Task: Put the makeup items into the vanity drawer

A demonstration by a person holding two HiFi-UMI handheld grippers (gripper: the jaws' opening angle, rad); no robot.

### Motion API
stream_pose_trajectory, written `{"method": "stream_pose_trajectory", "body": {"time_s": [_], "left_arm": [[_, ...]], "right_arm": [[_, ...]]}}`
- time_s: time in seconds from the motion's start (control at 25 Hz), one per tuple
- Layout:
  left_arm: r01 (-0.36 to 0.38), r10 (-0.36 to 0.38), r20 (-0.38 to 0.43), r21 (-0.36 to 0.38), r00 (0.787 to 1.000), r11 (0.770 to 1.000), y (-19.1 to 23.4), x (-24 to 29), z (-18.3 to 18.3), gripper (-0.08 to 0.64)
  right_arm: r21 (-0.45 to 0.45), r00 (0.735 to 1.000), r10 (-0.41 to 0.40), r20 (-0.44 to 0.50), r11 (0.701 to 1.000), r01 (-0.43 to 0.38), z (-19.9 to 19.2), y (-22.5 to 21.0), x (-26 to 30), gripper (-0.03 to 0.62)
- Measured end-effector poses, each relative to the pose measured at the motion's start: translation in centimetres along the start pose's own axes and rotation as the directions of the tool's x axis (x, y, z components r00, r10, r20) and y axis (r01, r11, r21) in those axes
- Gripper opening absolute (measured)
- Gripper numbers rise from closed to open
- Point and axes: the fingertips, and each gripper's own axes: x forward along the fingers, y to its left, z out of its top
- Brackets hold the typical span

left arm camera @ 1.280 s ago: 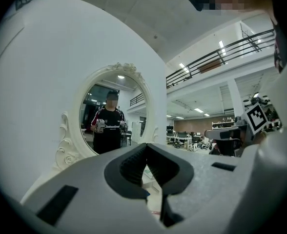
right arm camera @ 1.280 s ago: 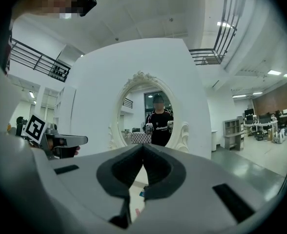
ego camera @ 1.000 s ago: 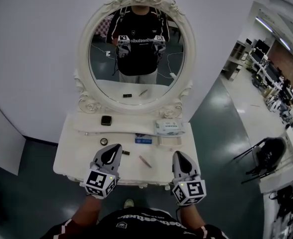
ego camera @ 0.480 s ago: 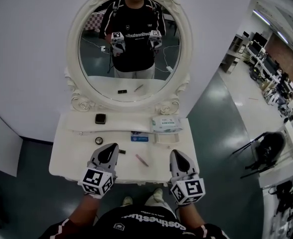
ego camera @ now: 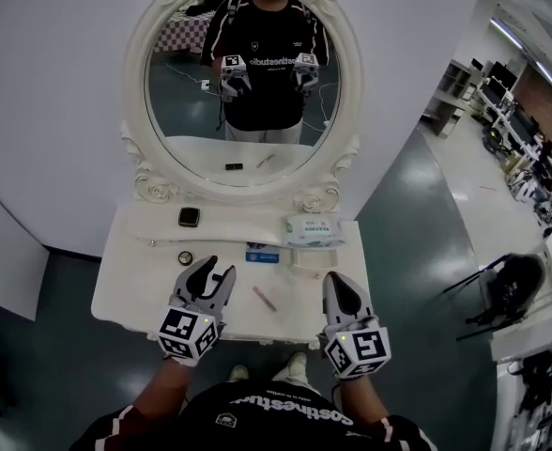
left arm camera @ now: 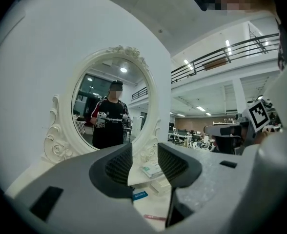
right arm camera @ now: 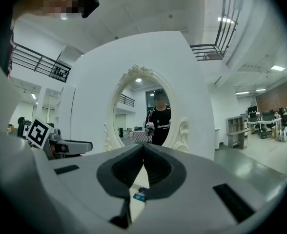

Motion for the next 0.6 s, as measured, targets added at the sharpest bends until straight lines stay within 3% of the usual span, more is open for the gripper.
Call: {"method": "stream_pose_trajectory", "body": {"time_s": [0.6], "left_arm": [[-0.027,0.024,-0.166,-0.017,0.986,0.999,-2.8,3.7,-7.9,0.152]], "right_arm": [[0.006,0.999,0.042,-0.032,0.999,-0.041,-1.0,-2.7,0.3,-0.002]]}}
